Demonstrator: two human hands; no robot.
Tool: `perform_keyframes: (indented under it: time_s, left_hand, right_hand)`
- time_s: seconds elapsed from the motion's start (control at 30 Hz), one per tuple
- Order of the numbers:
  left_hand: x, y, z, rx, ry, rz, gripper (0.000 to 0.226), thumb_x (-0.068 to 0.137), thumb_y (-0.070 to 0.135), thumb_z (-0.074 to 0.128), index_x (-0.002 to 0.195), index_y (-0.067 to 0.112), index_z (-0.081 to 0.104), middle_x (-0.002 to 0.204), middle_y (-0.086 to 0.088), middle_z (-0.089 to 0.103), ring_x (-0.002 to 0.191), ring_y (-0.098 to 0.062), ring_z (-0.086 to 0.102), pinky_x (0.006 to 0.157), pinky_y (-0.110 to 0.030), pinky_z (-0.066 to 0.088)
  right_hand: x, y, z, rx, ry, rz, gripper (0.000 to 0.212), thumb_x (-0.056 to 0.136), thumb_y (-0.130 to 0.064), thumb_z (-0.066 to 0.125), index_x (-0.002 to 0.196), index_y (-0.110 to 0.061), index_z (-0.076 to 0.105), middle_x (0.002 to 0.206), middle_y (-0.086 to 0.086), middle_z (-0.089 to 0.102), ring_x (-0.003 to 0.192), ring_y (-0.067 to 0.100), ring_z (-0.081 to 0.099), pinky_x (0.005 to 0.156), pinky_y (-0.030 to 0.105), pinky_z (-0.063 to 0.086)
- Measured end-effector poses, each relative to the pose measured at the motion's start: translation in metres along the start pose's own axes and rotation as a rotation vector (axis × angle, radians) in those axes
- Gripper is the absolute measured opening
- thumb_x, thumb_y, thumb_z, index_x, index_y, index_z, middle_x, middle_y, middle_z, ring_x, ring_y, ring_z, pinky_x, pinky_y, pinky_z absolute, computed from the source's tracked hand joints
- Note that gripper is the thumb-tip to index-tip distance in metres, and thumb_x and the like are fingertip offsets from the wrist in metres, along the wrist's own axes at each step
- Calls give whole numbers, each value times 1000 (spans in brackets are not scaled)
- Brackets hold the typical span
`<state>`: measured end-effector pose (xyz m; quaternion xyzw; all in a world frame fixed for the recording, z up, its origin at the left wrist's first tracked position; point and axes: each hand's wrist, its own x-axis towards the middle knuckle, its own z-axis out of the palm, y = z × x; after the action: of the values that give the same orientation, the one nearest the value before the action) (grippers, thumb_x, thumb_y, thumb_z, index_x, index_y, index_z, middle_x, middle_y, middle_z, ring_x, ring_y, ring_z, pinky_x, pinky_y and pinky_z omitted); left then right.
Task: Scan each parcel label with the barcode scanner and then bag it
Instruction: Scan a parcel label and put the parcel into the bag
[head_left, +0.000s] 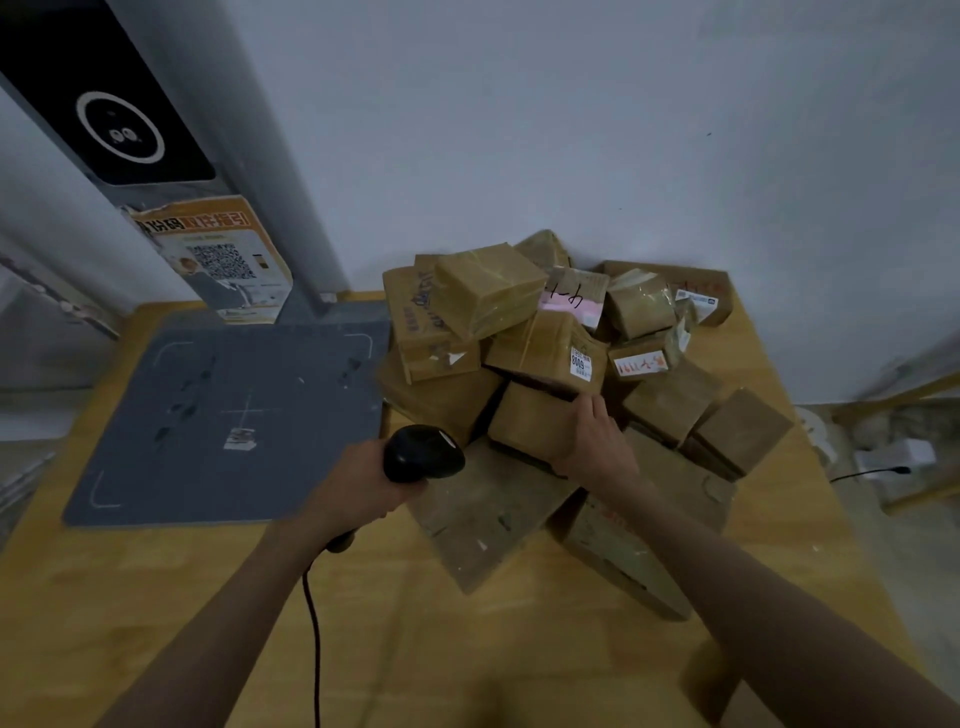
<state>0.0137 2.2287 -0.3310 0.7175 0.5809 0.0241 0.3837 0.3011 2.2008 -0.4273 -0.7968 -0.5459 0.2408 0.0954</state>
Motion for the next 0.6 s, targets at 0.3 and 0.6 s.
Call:
perform_keyframes:
  time_s: [0.3,0.6]
  left_hand:
    - [-33,-7,-18,-189,109,110,16,87,17,74,75,15,64,56,-3,61,53,-6,61,51,-16,41]
    - [-85,-29,-36,-339,164,162,14,88,10,72,83,-3,68,58,-13,61,51,-8,56,50,-13,41]
  right_hand:
    - [-87,-38,-9,983,-276,142,45,83,-48,71,115,-20,59,120,10,63,103,26,67,91,47,58]
    - [-152,-92,-13,1095,-316,160,60,91,-73,45,125,-27,63,120,14,68,99,27,73,92,45,58]
